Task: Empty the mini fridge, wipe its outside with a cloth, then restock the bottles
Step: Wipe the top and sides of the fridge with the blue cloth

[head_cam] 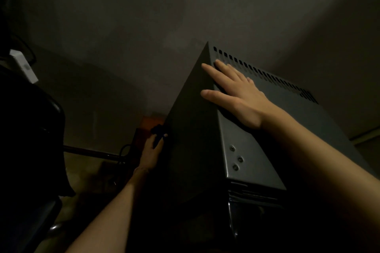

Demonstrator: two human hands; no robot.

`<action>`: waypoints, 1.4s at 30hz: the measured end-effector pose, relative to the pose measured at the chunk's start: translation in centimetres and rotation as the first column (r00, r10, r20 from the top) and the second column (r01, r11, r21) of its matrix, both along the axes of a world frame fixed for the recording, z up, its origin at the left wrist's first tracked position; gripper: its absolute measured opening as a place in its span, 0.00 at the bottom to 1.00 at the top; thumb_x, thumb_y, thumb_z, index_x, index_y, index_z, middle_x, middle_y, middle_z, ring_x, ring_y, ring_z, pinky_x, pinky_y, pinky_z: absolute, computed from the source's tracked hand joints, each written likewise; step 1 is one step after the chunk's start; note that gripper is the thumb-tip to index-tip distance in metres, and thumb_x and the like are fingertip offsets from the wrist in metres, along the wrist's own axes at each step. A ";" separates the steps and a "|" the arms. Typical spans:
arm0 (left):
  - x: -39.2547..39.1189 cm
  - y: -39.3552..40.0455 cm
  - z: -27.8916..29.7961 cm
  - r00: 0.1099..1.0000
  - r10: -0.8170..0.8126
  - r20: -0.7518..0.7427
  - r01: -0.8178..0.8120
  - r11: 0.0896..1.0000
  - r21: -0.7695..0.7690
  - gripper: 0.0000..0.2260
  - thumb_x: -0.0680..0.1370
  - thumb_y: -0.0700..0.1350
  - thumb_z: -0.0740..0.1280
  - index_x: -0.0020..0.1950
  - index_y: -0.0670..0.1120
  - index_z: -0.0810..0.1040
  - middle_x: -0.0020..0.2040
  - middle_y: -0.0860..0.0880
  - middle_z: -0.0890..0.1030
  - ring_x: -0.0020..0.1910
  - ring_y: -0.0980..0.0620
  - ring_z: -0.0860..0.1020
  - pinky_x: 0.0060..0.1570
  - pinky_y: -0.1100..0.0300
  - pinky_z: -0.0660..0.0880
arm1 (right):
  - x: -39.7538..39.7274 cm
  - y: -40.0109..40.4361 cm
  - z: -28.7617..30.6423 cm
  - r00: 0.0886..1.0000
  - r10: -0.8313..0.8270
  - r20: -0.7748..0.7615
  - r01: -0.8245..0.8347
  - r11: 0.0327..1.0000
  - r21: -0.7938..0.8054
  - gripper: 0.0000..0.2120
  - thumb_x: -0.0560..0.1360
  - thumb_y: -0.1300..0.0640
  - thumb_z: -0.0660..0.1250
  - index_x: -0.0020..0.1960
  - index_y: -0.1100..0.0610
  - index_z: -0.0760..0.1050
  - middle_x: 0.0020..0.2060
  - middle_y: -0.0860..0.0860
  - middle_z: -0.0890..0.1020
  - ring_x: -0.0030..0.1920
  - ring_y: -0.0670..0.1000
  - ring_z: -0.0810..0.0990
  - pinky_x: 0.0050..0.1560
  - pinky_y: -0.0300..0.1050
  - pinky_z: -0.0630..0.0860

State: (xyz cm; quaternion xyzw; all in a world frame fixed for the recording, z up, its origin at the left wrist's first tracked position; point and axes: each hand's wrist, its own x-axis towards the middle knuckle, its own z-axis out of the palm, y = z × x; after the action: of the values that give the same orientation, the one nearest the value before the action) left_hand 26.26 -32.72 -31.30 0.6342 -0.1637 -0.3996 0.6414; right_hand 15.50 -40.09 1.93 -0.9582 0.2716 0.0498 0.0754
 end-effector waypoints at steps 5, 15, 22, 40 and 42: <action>-3.2 4.7 -2.4 0.995 -0.011 -0.097 0.024 0.990 0.141 0.23 0.84 0.48 0.60 0.78 0.44 0.61 0.77 0.44 0.63 0.75 0.44 0.63 0.70 0.52 0.62 | 0.1 0.1 0.1 1.000 -0.003 -0.009 0.003 1.000 0.001 0.37 0.71 0.27 0.48 0.78 0.32 0.45 0.81 0.41 0.43 0.80 0.47 0.40 0.77 0.63 0.40; -9.8 11.6 0.4 0.991 0.100 -0.091 -0.095 0.994 0.059 0.22 0.80 0.47 0.66 0.73 0.44 0.68 0.73 0.45 0.67 0.72 0.48 0.66 0.61 0.61 0.64 | 0.0 0.0 0.0 1.000 0.001 0.002 -0.001 1.000 -0.023 0.36 0.72 0.28 0.49 0.78 0.33 0.46 0.81 0.43 0.44 0.80 0.49 0.41 0.77 0.64 0.42; -10.8 13.1 14.8 0.987 0.159 0.000 -0.152 0.944 -0.291 0.37 0.57 0.77 0.70 0.60 0.62 0.68 0.68 0.64 0.68 0.72 0.63 0.63 0.66 0.68 0.60 | -0.2 -0.1 -0.4 1.000 0.008 0.028 -0.006 0.999 -0.054 0.31 0.80 0.32 0.52 0.79 0.35 0.46 0.81 0.44 0.45 0.80 0.50 0.42 0.76 0.64 0.40; -8.9 13.7 26.0 0.967 0.061 0.248 0.048 0.912 -0.408 0.20 0.68 0.56 0.79 0.54 0.50 0.80 0.55 0.43 0.80 0.55 0.44 0.81 0.58 0.42 0.76 | -3.8 1.7 0.1 0.967 0.028 0.255 -0.060 0.991 0.122 0.27 0.83 0.38 0.52 0.80 0.43 0.56 0.79 0.47 0.60 0.80 0.50 0.53 0.79 0.59 0.50; -8.6 14.0 26.6 0.959 0.065 0.276 0.051 0.917 -0.395 0.20 0.68 0.55 0.79 0.55 0.49 0.80 0.54 0.44 0.82 0.55 0.44 0.81 0.58 0.41 0.77 | -5.5 2.0 0.6 0.954 0.040 0.296 -0.090 0.983 0.158 0.26 0.83 0.41 0.54 0.80 0.46 0.57 0.78 0.47 0.63 0.79 0.47 0.57 0.79 0.52 0.53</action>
State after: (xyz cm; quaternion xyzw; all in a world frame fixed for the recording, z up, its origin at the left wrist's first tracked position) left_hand 17.64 -18.75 -4.74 0.5417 -0.3294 -0.2605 0.7282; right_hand 10.01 -38.05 2.49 -0.9536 0.2205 -0.0665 0.1940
